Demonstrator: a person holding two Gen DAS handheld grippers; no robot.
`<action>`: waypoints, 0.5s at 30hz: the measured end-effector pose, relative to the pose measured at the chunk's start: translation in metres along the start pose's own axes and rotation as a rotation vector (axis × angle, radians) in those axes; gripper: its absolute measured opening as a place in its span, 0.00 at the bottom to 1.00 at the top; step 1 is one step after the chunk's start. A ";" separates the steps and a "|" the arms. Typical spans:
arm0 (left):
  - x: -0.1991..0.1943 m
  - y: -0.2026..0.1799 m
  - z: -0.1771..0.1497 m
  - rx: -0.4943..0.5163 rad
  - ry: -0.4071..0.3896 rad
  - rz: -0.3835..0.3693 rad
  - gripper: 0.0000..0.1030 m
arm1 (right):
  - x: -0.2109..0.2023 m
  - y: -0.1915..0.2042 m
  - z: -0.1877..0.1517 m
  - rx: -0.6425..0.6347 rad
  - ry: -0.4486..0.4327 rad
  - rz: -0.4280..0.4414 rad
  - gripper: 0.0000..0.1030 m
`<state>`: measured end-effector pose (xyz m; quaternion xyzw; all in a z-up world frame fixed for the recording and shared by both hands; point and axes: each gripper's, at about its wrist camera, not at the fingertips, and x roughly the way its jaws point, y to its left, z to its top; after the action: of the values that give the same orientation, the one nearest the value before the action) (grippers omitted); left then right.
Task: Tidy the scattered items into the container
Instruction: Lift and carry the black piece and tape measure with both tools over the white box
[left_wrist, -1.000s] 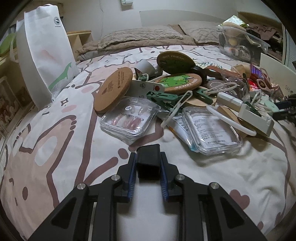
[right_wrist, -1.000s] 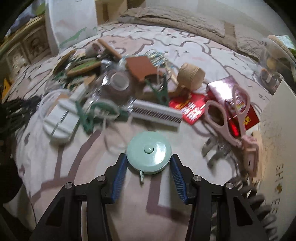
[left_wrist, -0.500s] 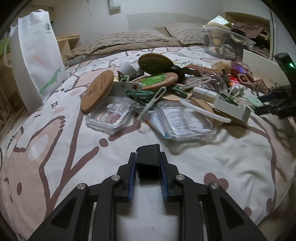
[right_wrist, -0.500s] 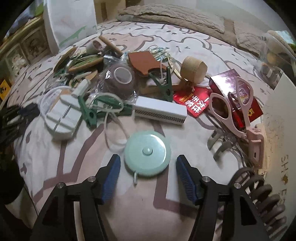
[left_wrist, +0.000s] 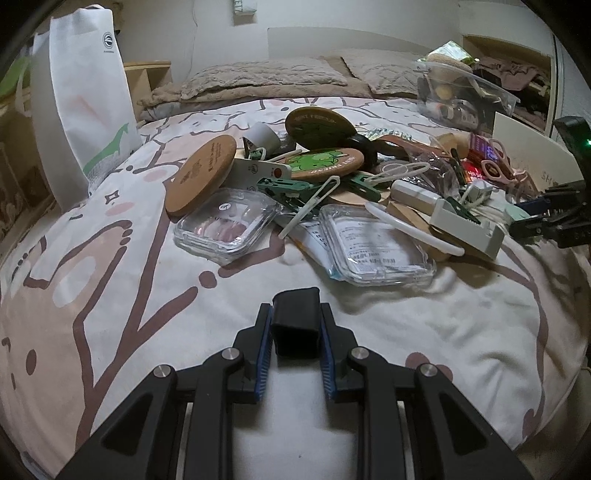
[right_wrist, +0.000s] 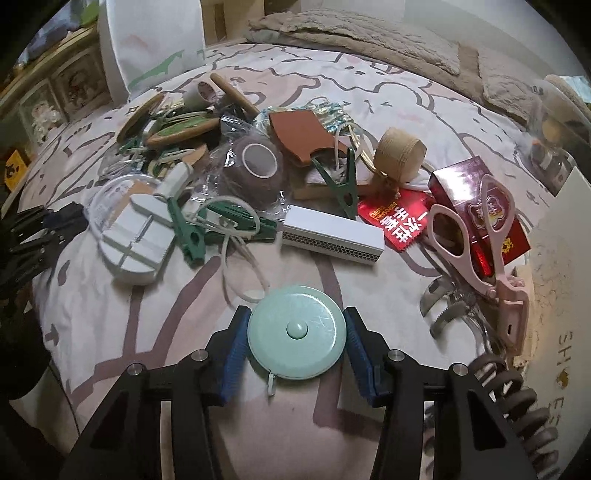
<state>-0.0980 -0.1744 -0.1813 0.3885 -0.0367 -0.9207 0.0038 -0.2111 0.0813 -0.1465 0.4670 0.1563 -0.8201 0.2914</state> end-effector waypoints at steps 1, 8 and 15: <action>0.000 0.000 0.000 0.004 0.000 0.002 0.23 | -0.003 0.000 0.000 0.002 -0.003 0.002 0.50; 0.002 0.001 0.003 0.000 0.001 0.035 0.34 | -0.024 -0.004 0.000 0.026 -0.042 0.024 0.50; 0.002 -0.002 0.007 -0.007 0.021 0.026 0.23 | -0.038 -0.002 0.000 0.040 -0.066 0.046 0.50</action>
<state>-0.1043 -0.1720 -0.1784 0.3977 -0.0383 -0.9166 0.0176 -0.1971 0.0956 -0.1139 0.4487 0.1193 -0.8313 0.3056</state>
